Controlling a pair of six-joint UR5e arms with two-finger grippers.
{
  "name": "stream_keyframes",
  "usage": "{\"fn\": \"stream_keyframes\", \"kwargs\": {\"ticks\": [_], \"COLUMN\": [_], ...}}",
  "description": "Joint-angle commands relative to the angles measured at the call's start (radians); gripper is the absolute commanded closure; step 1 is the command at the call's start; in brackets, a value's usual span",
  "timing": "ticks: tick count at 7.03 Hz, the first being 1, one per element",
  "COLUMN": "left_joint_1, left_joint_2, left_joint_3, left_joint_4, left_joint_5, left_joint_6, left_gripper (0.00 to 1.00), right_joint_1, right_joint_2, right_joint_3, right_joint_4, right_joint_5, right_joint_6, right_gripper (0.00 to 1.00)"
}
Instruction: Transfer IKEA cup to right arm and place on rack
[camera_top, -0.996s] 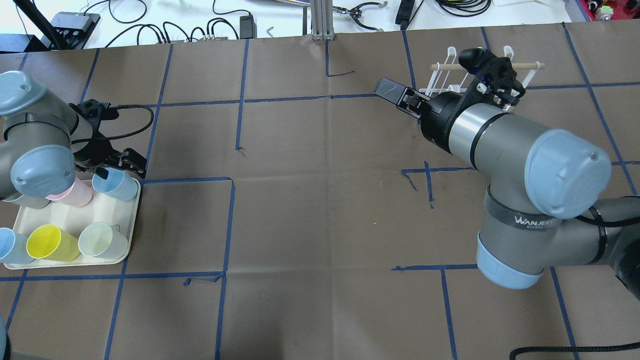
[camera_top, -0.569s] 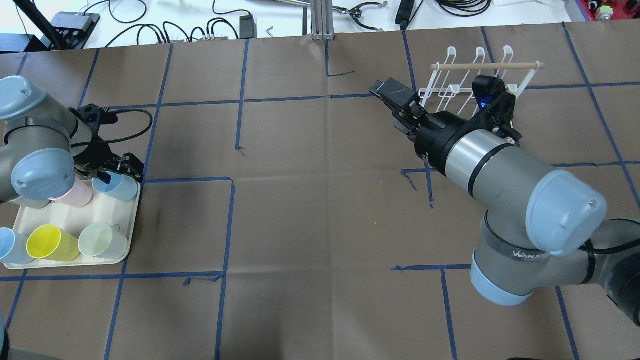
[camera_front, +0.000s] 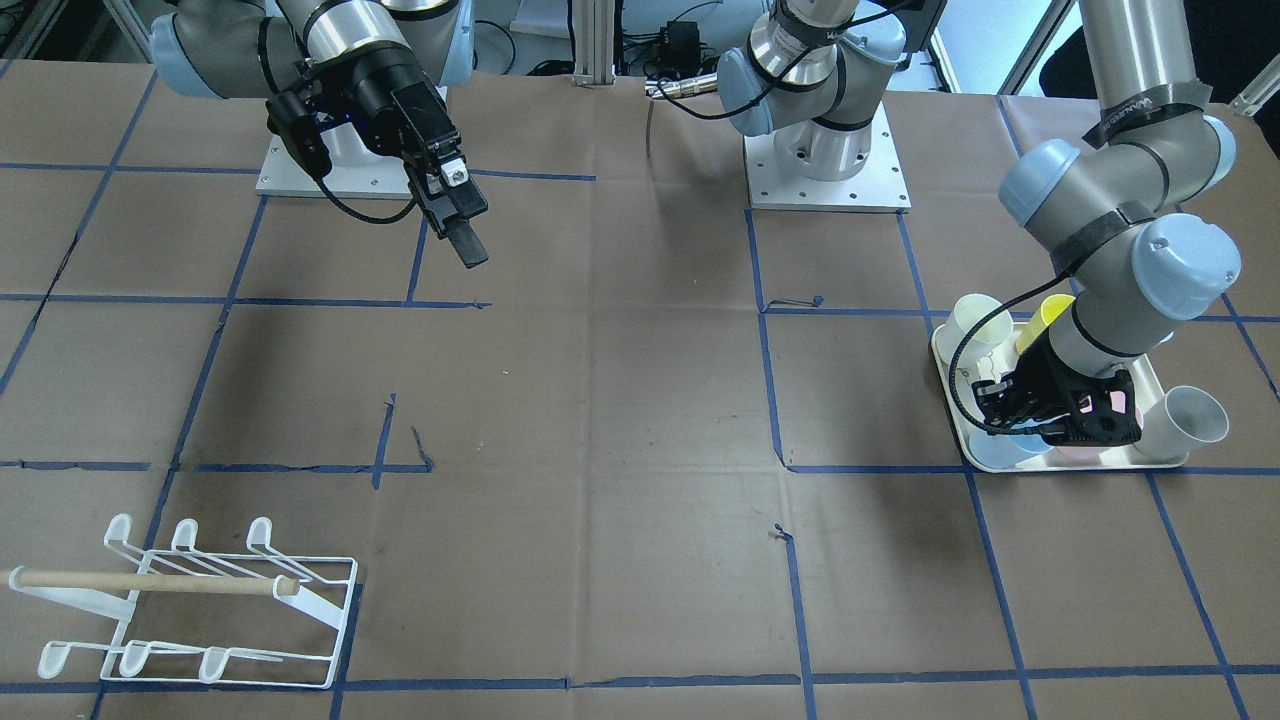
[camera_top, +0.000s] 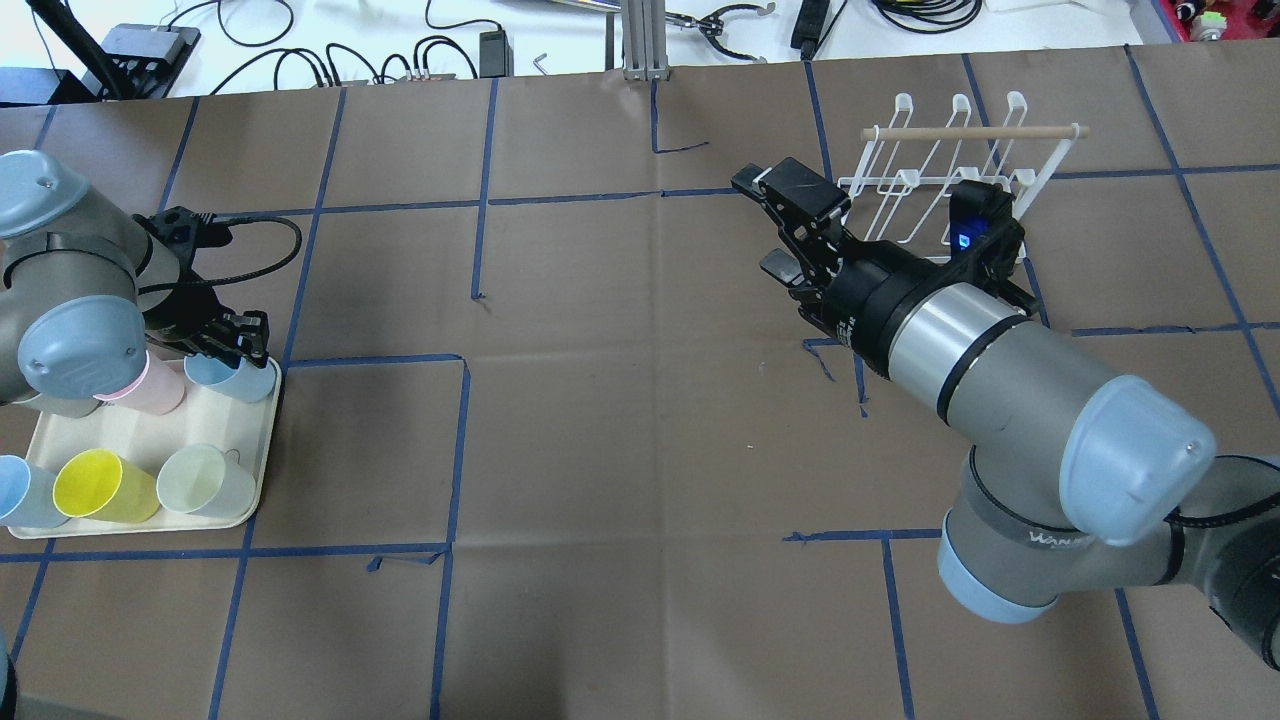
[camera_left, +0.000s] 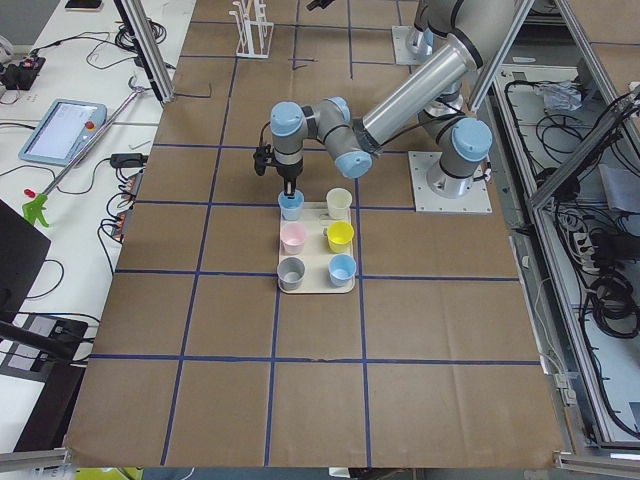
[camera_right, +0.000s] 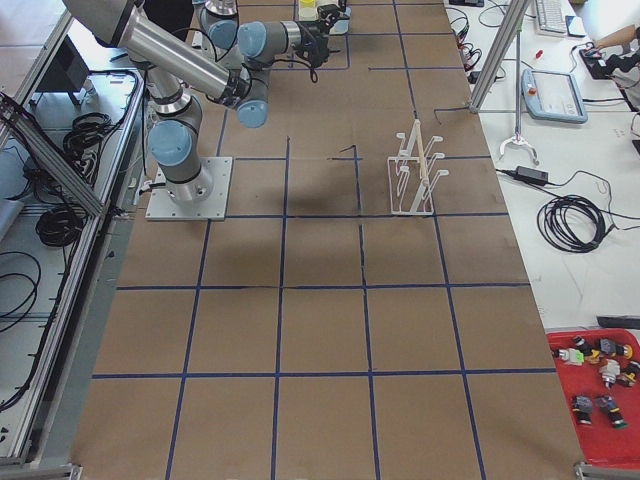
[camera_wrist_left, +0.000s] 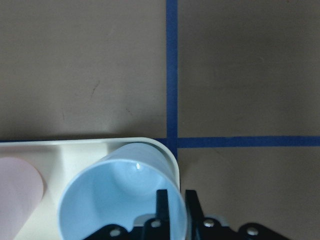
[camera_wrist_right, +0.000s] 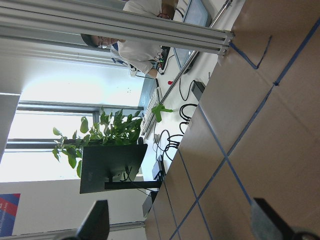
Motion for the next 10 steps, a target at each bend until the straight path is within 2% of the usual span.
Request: {"fn": "stream_keyframes", "kwargs": {"ticks": [1,2,4,6,8,9,10], "left_joint_1": [-0.003,-0.004,-0.032,-0.161,-0.280,-0.309,-0.317], "left_joint_2": [0.048,0.083,0.082,0.079,0.073,0.082,0.097], "left_joint_3": [0.044,0.113,0.298,0.478,0.541,0.532,0.514], "left_joint_4": [-0.093,-0.235,-0.484,-0.663,-0.677,-0.646,-0.530], "left_joint_5": [0.003,0.004,0.014,0.052,0.034,-0.017,-0.149], "left_joint_6": [-0.001,-0.002,-0.008,-0.106,-0.200,-0.191,-0.177], "left_gripper": [1.00,1.00,1.00,1.00,1.00,1.00,1.00], "right_joint_1": [0.000,0.000,0.000,0.000,-0.001,-0.001,-0.001], "right_joint_2": [0.001,0.001,0.001,0.004,0.000,0.000,0.001], "right_joint_3": [0.013,0.013,0.013,0.054,0.089,0.091,0.092], "right_joint_4": [-0.092,-0.085,-0.088,-0.096,-0.093,-0.091,-0.087], "right_joint_5": [-0.012,-0.018,-0.019,-0.019,-0.019,-0.021,-0.021], "right_joint_6": [0.074,0.076,0.074,0.071,0.070,0.067,0.063], "right_gripper": [0.00,0.00,0.00,0.00,0.00,0.00,0.00]}}
